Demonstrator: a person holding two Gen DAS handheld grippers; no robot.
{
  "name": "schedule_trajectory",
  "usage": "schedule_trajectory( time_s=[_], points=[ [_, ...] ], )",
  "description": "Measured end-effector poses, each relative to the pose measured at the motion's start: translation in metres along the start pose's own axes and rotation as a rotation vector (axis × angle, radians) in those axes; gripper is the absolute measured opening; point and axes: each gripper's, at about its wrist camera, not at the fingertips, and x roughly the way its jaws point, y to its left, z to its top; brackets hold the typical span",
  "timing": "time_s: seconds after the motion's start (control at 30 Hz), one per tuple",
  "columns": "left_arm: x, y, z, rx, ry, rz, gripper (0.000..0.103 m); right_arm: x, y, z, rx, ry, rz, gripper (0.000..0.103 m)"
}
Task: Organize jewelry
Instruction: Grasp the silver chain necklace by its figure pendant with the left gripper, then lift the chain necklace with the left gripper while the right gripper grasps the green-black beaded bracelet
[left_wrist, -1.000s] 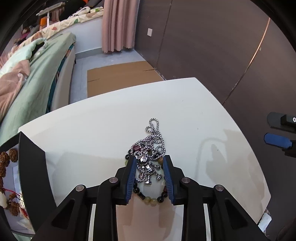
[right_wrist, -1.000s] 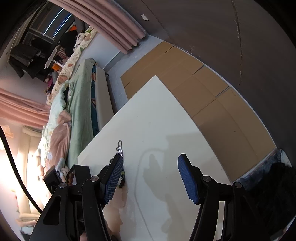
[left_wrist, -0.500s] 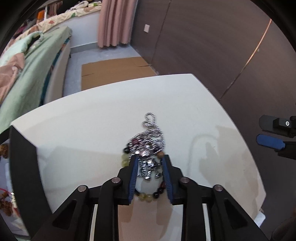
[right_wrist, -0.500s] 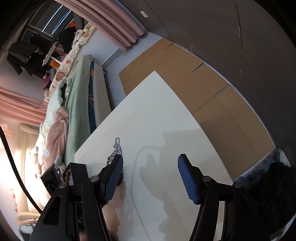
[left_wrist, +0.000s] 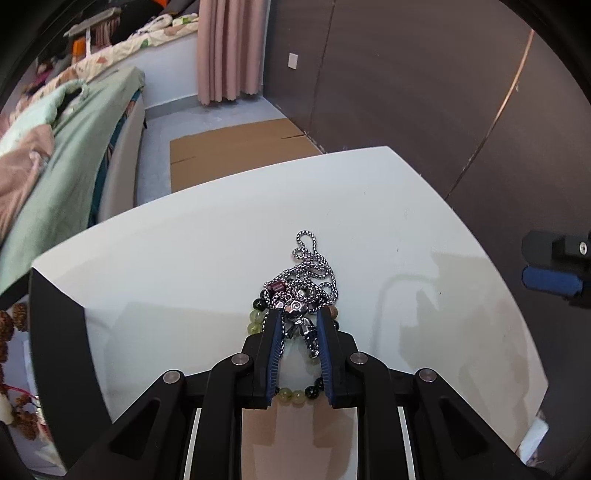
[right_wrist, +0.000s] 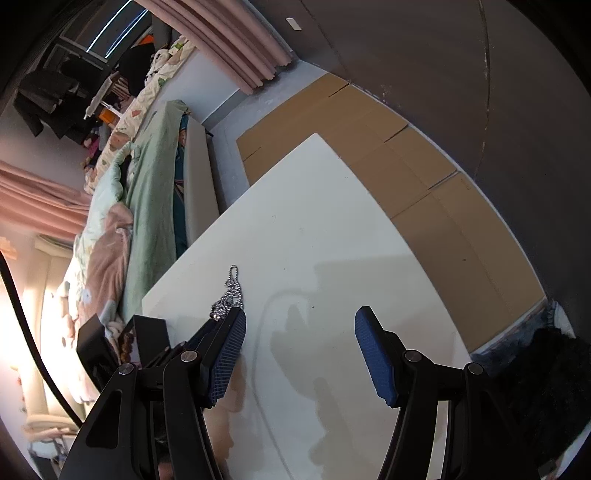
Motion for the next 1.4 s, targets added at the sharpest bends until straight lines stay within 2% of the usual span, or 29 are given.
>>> schedule_trajectory(
  time_s=[0.13, 0.5, 0.77, 1.17, 1.4],
  points=[
    [0.003, -0.003, 0.001, 0.005, -0.013, -0.003, 0.022, 0.000, 0.000, 0.000, 0.000, -0.005, -0.010, 0.062],
    [0.006, -0.017, -0.002, 0.084, -0.031, 0.081, 0.021, 0.003, 0.007, -0.004, -0.042, 0.017, -0.018, 0.062],
    [-0.007, -0.005, -0.001, 0.038, -0.038, 0.037, 0.019, 0.005, 0.008, -0.004, -0.053, 0.028, -0.023, 0.062],
    [-0.067, 0.016, 0.013, -0.035, -0.170, -0.015, 0.019, 0.019, 0.022, -0.013, -0.089, 0.049, -0.048, 0.062],
    [-0.104, 0.040, 0.020, -0.088, -0.260, -0.030, 0.019, 0.041, 0.046, -0.022, -0.133, 0.077, -0.069, 0.062]
  ],
)
